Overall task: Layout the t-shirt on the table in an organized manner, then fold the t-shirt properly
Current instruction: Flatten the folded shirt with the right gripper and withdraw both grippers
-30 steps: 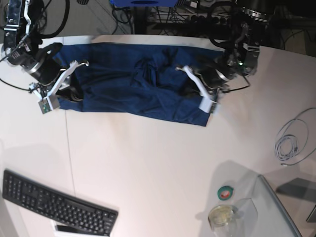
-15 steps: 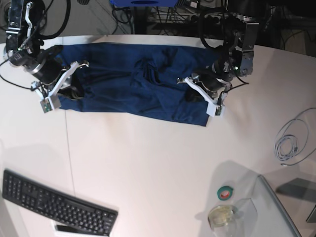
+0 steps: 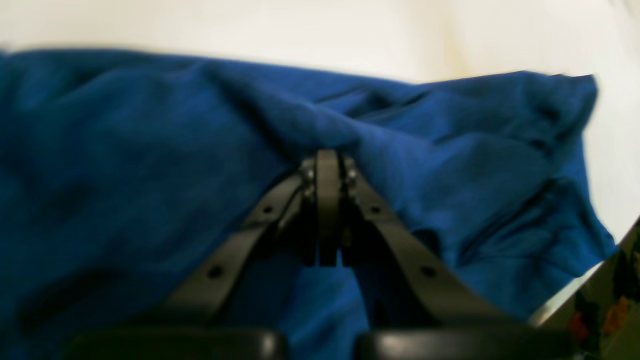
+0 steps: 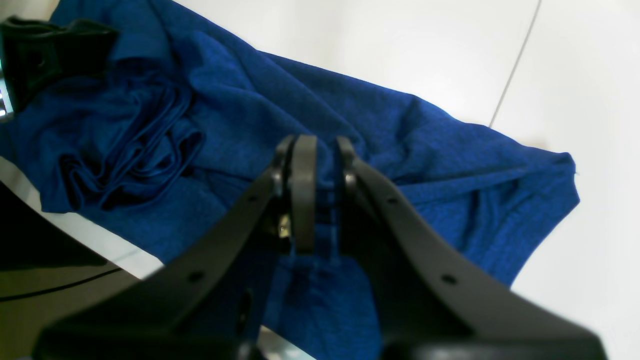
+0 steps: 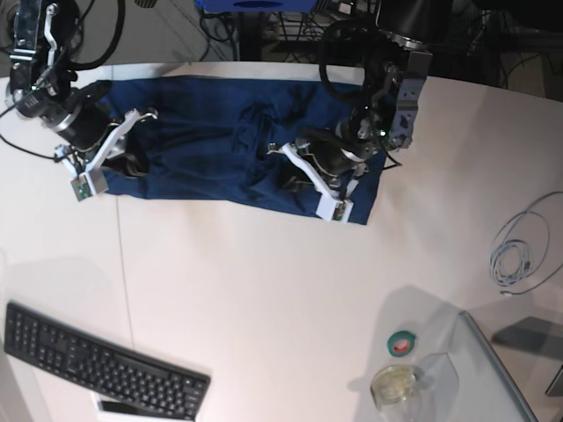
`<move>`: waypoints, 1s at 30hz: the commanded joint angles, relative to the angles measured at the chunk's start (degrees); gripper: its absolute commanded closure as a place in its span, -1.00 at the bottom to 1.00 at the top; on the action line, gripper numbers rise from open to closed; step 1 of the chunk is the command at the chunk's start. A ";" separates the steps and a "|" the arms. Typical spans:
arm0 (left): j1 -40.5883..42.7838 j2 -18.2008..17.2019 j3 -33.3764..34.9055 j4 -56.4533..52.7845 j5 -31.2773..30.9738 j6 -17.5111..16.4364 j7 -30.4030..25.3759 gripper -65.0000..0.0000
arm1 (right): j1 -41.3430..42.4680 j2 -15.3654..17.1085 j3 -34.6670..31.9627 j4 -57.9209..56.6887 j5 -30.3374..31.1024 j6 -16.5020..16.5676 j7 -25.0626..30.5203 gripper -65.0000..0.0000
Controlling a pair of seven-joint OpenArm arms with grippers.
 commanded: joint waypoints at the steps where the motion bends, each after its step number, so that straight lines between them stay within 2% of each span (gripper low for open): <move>1: -1.57 0.72 0.54 0.93 -0.84 -0.32 -1.05 1.00 | 0.32 0.47 0.20 0.85 1.04 0.42 1.36 0.81; 12: -10.36 7.84 6.52 -6.98 -0.93 -0.32 -1.05 1.00 | 0.67 0.47 0.20 0.94 1.04 0.42 1.36 0.81; 17: -9.13 7.40 5.82 0.67 -0.93 -0.23 -1.05 1.00 | -0.03 0.47 -0.50 3.14 0.77 0.51 1.01 0.81; 21: -4.74 1.25 2.21 9.81 -0.93 -0.23 -1.05 1.00 | -1.44 0.47 -7.54 7.53 0.69 0.16 0.75 0.83; 23: -2.19 -2.09 -1.48 12.54 -0.75 -0.23 -1.05 1.00 | -1.09 0.47 -11.41 8.94 0.60 0.16 -2.07 0.94; 28: 5.02 -10.88 -10.80 13.15 -0.75 -0.41 -1.40 1.00 | 2.25 0.03 -21.34 8.94 0.60 0.07 -8.31 1.00; 30: 7.84 -13.17 -16.07 12.10 -0.93 -0.58 -1.49 1.00 | 3.92 0.03 -25.21 8.76 0.60 0.07 -10.07 1.00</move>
